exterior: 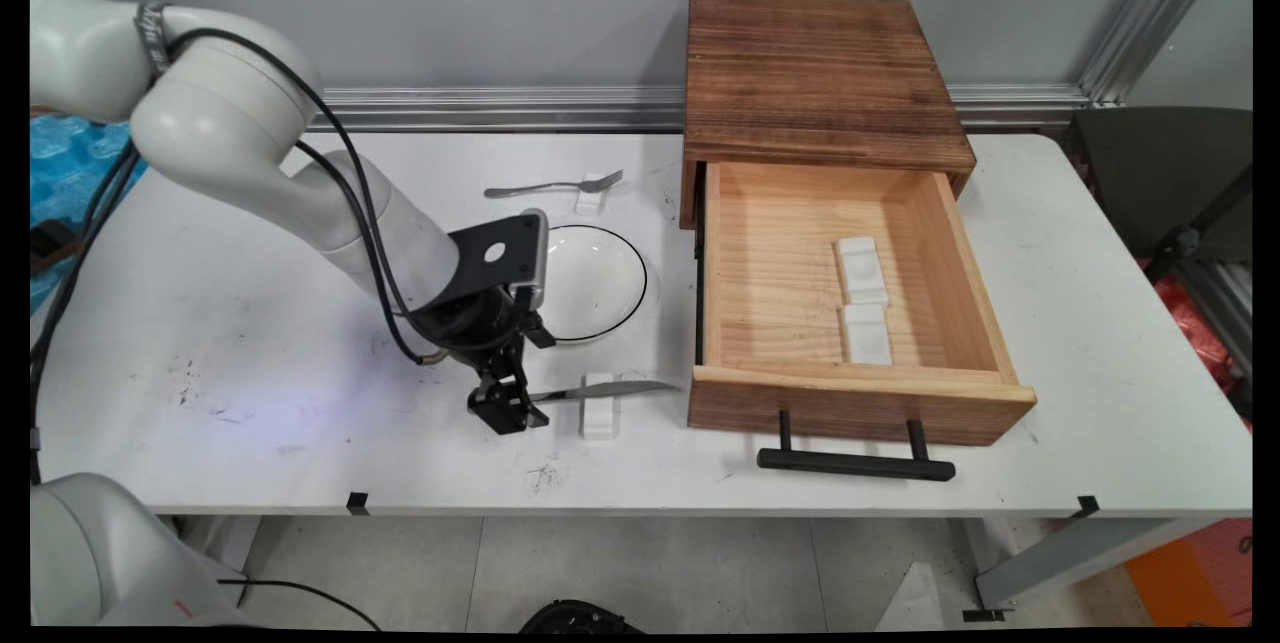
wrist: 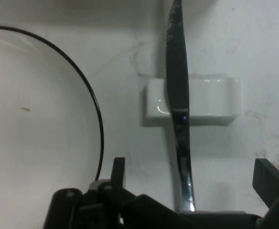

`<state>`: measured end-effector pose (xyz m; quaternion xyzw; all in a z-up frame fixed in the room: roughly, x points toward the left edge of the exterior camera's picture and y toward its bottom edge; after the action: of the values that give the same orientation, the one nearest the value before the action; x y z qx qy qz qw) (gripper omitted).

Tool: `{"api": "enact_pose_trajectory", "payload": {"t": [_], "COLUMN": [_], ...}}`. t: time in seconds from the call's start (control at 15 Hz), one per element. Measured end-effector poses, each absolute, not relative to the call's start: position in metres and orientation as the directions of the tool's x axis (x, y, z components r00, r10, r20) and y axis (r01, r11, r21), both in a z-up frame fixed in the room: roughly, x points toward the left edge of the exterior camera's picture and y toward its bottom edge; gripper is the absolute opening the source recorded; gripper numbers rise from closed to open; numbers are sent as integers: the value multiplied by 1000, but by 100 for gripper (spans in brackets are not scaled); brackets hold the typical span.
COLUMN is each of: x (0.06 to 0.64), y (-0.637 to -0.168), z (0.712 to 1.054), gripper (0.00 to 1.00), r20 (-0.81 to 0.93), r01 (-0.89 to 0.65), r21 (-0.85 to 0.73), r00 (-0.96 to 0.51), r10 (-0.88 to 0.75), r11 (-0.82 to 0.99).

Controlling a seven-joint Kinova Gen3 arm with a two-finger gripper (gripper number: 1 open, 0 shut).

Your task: Pick up the knife from the right of the white plate

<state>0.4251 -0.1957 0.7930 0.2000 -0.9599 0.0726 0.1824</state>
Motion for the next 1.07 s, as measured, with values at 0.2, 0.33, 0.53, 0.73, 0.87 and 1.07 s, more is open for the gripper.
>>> {"api": "enact_pose_trajectory", "payload": {"t": [0.2, 0.33, 0.53, 0.73, 0.87, 1.07], "x": [424, 425, 425, 426, 426, 427], "y": [-197, -197, -197, -198, -198, -198], "z": [786, 783, 778, 775, 773, 771], "gripper": [100, 100, 100, 100, 100, 100], "r20": [383, 383, 383, 383, 382, 382], "r01": [-428, -434, -443, -450, -454, -461], "r21": [-69, -68, -67, -62, -59, -52], "r00": [-846, -843, -839, -835, -833, -829], "r10": [-372, -378, -387, -395, -400, -409], "r11": [901, 898, 894, 891, 889, 886]}}
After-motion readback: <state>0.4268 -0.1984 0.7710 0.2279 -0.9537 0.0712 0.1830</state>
